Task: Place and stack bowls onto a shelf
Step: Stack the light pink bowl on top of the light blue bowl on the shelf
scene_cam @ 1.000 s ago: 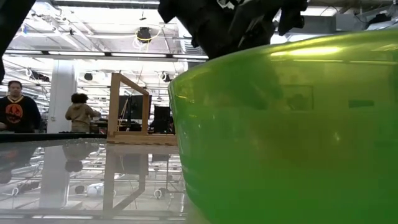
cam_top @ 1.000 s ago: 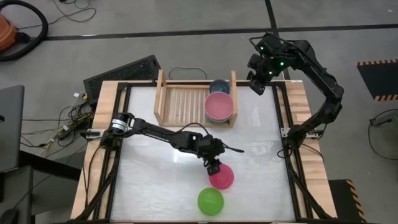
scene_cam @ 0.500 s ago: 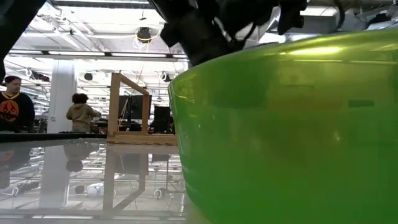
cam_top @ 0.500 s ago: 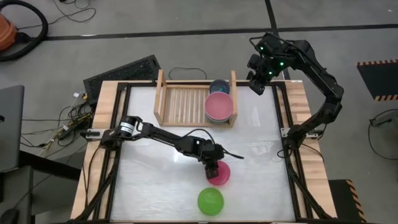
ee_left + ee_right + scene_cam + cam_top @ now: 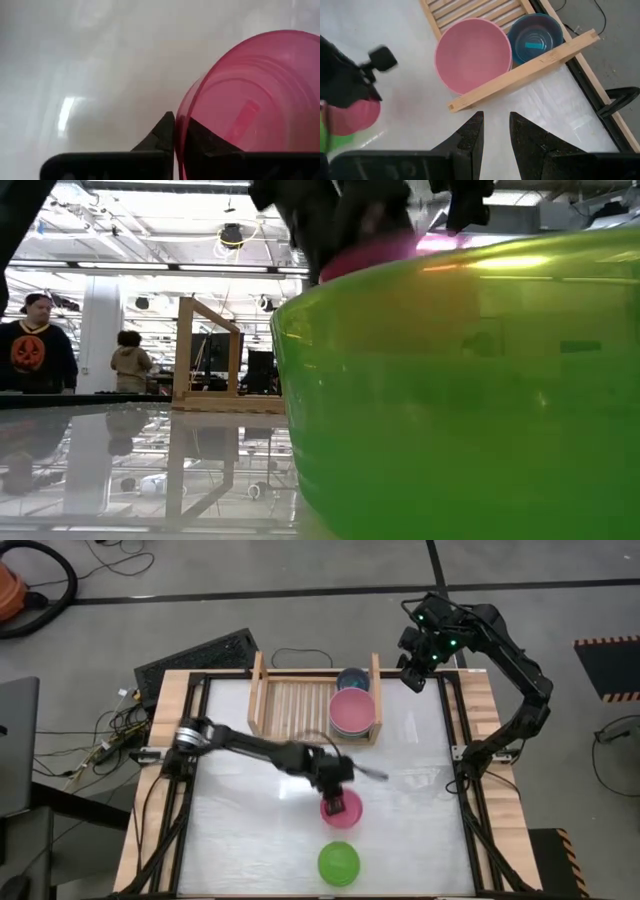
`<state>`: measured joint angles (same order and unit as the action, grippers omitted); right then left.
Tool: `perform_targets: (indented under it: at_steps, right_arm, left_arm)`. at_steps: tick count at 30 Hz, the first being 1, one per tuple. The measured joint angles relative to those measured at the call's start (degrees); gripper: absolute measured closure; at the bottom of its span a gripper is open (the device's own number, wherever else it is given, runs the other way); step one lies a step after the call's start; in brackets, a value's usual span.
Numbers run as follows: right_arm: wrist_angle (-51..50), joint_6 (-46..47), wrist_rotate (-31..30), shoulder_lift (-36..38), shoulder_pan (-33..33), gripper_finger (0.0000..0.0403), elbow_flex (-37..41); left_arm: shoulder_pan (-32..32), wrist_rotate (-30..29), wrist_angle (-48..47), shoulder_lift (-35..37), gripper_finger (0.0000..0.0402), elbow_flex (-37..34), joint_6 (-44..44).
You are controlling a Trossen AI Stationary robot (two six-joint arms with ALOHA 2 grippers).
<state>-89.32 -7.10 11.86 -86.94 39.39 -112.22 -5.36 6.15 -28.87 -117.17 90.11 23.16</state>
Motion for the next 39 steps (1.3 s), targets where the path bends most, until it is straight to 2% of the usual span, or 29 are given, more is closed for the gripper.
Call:
perform_targets:
  at_steps: [5,12,15,24,30,35,39]
  right_arm:
    - [0.38,2.53,-0.04,0.09,1.24,0.0284,-0.01]
    - [2.47,4.49,-0.17,0.09,2.87,0.0284,0.01]
    - [4.98,4.04,-0.24,0.09,3.23,0.0284,0.02]
    - [9.67,3.63,-0.25,0.09,5.24,0.0284,0.00]
    - [12.88,3.65,-0.35,0.09,5.41,0.0284,0.02]
    - [13.49,3.65,-0.33,0.09,5.73,0.0284,0.00]
    - [13.46,4.04,-0.38,0.09,5.82,0.0284,0.02]
  left_arm:
    - [4.23,-3.03,-5.68,9.89,0.0401,0.08,-1.11]
    - [12.78,-18.88,-8.75,22.34,0.0401,0.13,-11.90]
    - [18.98,-20.88,-5.94,25.21,0.0401,0.14,-13.90]
    - [36.66,-15.14,7.16,22.99,0.0401,0.13,-13.55]
    - [45.44,-6.43,16.16,16.51,0.0401,0.78,-9.36]
    - [47.51,2.45,15.24,7.48,0.0401,7.32,-7.23]
    - [47.46,7.64,10.87,-0.89,0.0401,17.78,-9.16]
